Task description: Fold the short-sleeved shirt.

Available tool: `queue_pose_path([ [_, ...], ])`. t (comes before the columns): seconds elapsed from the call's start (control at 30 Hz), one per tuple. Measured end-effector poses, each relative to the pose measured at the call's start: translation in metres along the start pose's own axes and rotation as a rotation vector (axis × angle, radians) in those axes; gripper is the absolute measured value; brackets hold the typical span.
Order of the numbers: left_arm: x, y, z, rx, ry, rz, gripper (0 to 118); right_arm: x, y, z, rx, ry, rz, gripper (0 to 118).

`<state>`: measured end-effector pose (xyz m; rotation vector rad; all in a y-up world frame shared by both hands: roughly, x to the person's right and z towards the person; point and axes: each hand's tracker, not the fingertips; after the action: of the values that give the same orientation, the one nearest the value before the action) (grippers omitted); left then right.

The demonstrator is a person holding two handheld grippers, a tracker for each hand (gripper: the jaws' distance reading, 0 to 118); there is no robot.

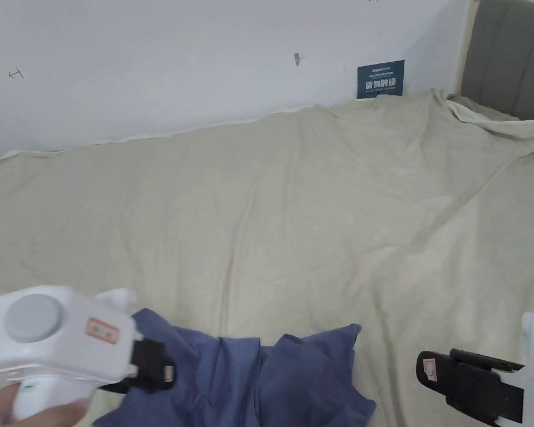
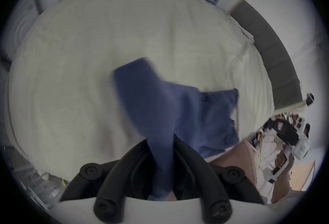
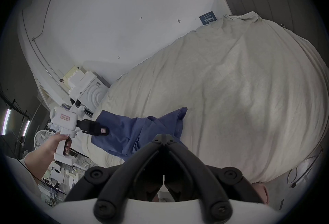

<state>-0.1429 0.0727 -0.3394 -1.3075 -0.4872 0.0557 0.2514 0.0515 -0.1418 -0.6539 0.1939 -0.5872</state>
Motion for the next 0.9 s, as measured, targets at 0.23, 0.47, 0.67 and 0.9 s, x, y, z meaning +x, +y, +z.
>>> queue_pose_path([
  [0.23, 0.12, 0.035, -0.097, -0.167, -0.291, -0.061, 10, 0.006, -0.001, 0.024, 0.034, -0.026, 0.002, 0],
  [0.47, 0.152, 0.036, -0.132, -0.223, -0.479, -0.048, 105, 0.032, 0.001, 0.048, 0.074, -0.081, -0.035, 0],
  [0.67, 0.104, 0.026, -0.077, -0.122, -0.326, 0.011, 104, 0.047, -0.002, 0.047, 0.082, -0.089, -0.08, 0],
  [0.9, 0.089, 0.01, -0.085, -0.123, -0.218, -0.035, 14, 0.045, -0.012, 0.035, 0.058, -0.06, -0.087, 0],
])
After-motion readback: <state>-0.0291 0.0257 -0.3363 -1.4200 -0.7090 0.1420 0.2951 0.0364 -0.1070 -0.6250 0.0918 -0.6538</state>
